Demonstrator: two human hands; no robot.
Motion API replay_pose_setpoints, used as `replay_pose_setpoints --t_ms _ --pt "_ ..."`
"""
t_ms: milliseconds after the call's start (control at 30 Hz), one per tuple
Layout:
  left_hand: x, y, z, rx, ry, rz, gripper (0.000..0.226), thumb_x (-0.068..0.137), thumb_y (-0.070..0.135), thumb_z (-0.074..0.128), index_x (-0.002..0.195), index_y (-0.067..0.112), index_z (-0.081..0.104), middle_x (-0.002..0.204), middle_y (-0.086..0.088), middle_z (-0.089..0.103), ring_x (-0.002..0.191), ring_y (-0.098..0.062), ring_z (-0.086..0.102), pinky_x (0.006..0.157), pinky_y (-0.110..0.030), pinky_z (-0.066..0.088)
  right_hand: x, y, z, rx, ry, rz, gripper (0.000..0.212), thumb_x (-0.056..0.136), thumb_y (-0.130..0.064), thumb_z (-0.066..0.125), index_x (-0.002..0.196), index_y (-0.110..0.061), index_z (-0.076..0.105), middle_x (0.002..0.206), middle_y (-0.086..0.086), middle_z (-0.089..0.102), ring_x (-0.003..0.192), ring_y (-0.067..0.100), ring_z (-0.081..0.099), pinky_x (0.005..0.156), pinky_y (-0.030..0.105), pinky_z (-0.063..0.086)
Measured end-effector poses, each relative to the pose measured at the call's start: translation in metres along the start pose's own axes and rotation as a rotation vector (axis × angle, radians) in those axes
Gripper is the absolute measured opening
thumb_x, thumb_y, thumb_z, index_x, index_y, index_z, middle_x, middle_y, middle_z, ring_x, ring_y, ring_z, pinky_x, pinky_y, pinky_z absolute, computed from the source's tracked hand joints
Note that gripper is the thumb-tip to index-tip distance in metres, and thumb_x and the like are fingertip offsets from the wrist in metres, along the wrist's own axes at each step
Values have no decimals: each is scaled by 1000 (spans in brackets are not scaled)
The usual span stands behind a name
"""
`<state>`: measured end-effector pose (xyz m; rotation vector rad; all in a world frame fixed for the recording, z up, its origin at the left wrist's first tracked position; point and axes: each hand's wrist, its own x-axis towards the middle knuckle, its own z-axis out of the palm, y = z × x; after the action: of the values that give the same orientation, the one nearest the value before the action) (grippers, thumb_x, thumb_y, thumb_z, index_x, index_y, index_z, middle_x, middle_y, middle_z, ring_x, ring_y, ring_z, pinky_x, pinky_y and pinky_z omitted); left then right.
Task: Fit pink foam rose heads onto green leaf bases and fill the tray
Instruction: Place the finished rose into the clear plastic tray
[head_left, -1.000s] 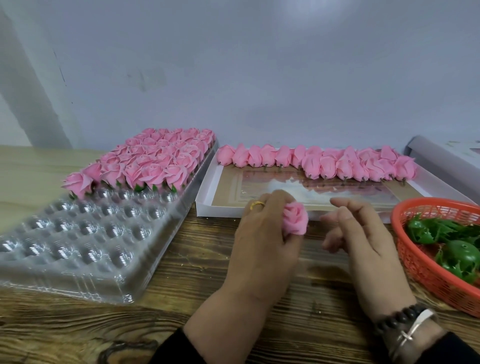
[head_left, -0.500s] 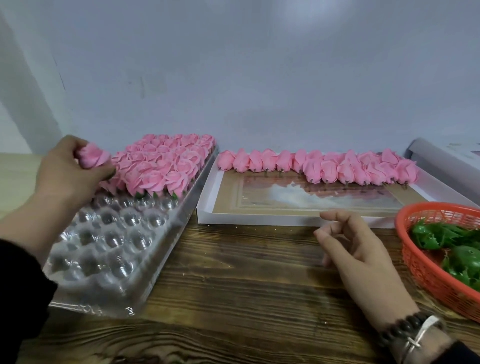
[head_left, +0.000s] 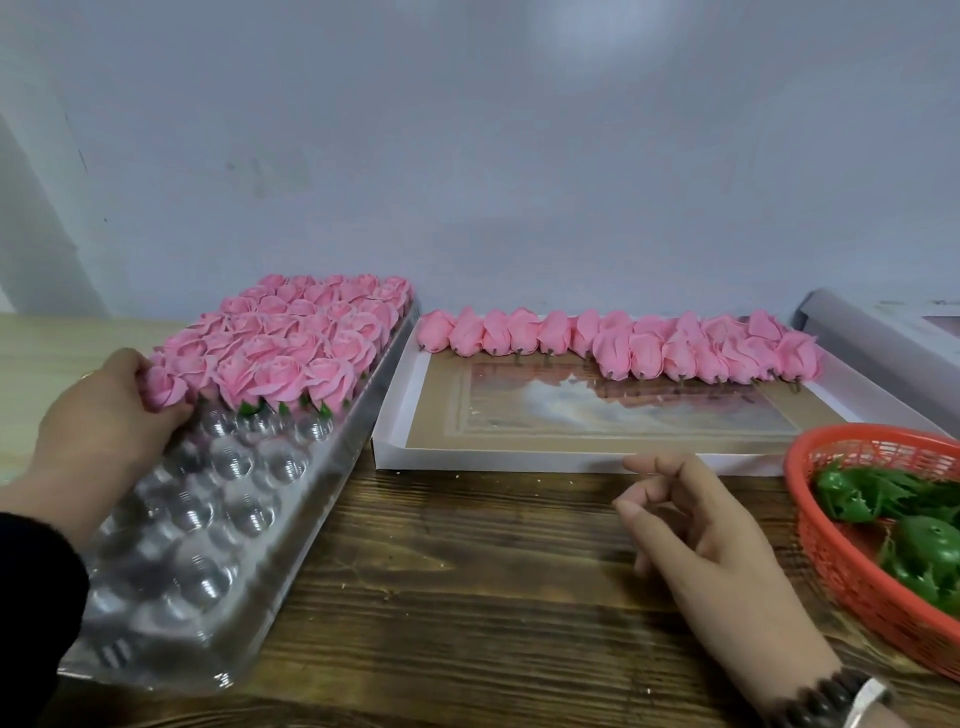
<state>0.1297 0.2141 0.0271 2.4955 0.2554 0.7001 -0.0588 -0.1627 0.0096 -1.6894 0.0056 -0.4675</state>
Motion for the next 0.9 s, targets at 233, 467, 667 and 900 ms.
replay_pose_setpoints --t_ms 233,467,667,900 --pt "4 3 0 91 -54 -20 41 70 10 78 99 1 51 86 -22 59 83 -43 57 76 -48 48 1 1 1 -13 -16 10 27 83 4 59 97 -19 58 71 -3 60 53 6 49 55 13 40" --pt "7 0 0 1 -92 -73 40 65 0 80 66 9 41 67 -17 50 76 -43 57 72 -52 49 1 3 0 -80 -30 21 26 82 0 60 97 -21 58 74 -6 61 55 9 49 58 17 40" --pt "11 -9 4 15 -93 -54 36 67 3 81 74 8 46 79 -25 57 79 -43 57 77 -55 49 1 2 0 -132 -59 35 26 83 -5 61 99 -25 58 78 -6 61 57 11 51 60 23 42" --pt "9 -17 -4 39 -101 16 49 74 12 77 112 10 46 106 -31 55 87 -47 58 78 -58 51 4 3 1 -134 -77 35 25 83 -6 61 98 -26 57 78 -6 60 57 15 49 58 25 42"
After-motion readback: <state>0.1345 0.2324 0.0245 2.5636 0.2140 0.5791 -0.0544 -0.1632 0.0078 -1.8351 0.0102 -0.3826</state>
